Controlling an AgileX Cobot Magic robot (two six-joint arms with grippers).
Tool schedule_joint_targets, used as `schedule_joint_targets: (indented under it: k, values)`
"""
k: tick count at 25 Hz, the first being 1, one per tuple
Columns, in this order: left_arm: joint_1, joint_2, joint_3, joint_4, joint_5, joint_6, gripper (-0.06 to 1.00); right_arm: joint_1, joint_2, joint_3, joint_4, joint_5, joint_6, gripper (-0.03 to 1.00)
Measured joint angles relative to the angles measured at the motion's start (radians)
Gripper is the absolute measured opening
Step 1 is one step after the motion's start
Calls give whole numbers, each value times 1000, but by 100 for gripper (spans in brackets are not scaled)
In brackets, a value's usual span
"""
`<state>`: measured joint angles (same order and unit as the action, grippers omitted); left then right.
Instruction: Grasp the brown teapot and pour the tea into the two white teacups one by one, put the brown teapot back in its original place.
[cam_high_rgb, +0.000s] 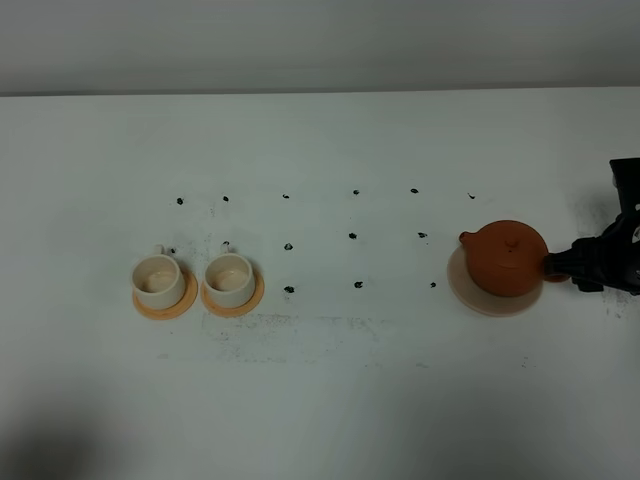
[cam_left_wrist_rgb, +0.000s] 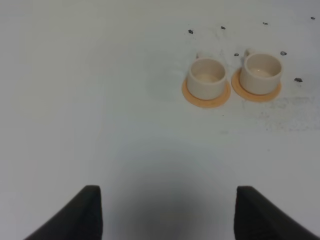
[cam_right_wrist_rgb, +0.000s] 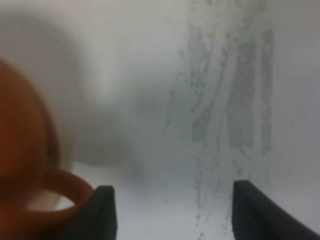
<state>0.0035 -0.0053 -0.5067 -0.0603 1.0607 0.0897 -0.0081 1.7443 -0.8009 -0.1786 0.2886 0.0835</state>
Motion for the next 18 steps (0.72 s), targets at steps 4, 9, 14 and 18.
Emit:
schedule_joint_targets:
  k: [4,9,14,18]
  values:
    - [0,0,0,0,0,0,58,4,0,0,-2,-4,-36,52]
    - [0,0,0,0,0,1,58,6,0,0,-2,2,-84,52]
    - [0,0,0,0,0,1,58,13,0,0,-1,11,-123,52]
    - [0,0,0,0,0,1,58,23,-1,0,-1,22,-143,52]
